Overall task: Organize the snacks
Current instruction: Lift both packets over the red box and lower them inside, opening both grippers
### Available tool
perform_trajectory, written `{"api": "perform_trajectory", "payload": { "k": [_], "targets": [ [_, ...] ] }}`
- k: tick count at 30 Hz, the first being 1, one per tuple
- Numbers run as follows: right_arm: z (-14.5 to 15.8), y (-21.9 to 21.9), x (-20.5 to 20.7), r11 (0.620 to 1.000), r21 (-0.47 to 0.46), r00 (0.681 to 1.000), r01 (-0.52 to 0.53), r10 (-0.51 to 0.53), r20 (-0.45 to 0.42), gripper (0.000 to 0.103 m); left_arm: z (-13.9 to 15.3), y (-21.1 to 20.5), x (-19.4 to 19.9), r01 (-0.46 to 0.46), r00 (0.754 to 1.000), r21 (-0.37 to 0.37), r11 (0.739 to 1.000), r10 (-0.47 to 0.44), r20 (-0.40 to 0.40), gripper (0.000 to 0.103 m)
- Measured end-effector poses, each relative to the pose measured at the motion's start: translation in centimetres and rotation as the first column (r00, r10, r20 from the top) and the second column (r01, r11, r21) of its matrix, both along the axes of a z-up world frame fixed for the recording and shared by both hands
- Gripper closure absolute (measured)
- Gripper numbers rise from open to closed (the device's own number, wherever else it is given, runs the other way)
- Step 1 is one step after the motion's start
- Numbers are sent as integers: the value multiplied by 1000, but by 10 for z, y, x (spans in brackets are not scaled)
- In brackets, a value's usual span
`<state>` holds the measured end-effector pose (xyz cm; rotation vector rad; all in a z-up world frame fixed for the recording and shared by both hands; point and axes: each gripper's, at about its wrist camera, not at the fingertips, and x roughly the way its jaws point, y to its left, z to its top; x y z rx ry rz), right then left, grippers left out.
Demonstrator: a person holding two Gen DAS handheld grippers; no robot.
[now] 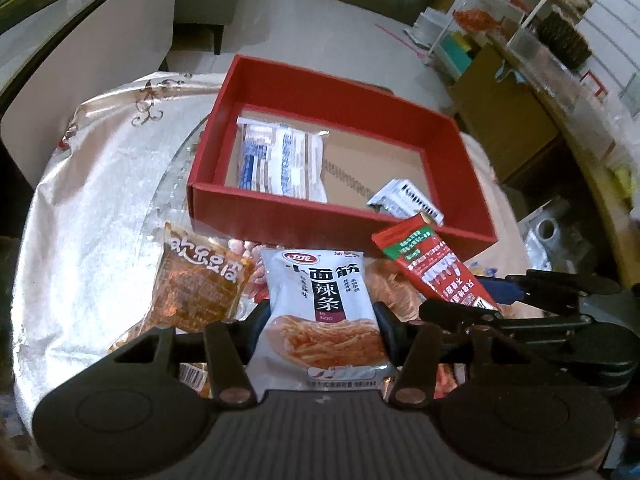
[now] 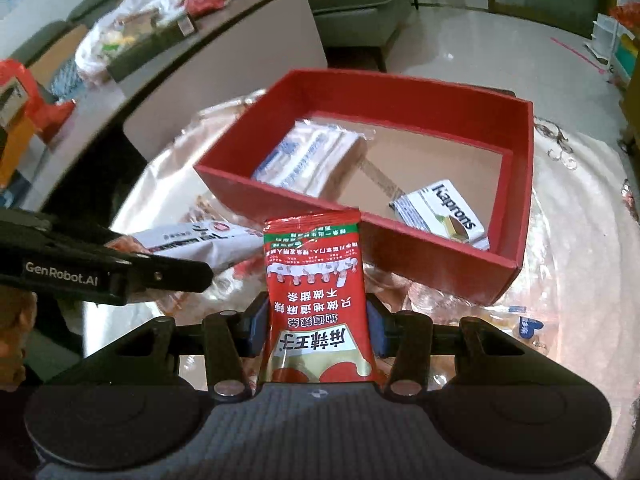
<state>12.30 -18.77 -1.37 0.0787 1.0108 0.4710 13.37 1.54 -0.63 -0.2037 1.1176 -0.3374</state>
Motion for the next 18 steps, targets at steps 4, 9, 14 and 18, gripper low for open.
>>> {"api": "perform_trajectory", "payload": {
  "k": [4, 9, 14, 18],
  "targets": [
    [12, -9, 2, 998, 45, 999, 31, -32, 24, 47, 10, 5, 1, -17, 1000, -34, 999, 18, 21, 57],
    [25, -15, 5, 995, 85, 997, 53, -58, 57, 47, 25, 8, 7, -35, 998, -77, 996, 39, 56, 57],
    [37, -18, 12, 990, 122, 992, 69, -81, 96, 46, 40, 2, 16, -42, 993, -94, 995, 51, 103, 57],
    [49, -22, 20, 984, 154, 985, 92, -113, 132, 46, 52, -6, 27, -60, 985, -91, 994, 74, 157, 57]
  ]
}}
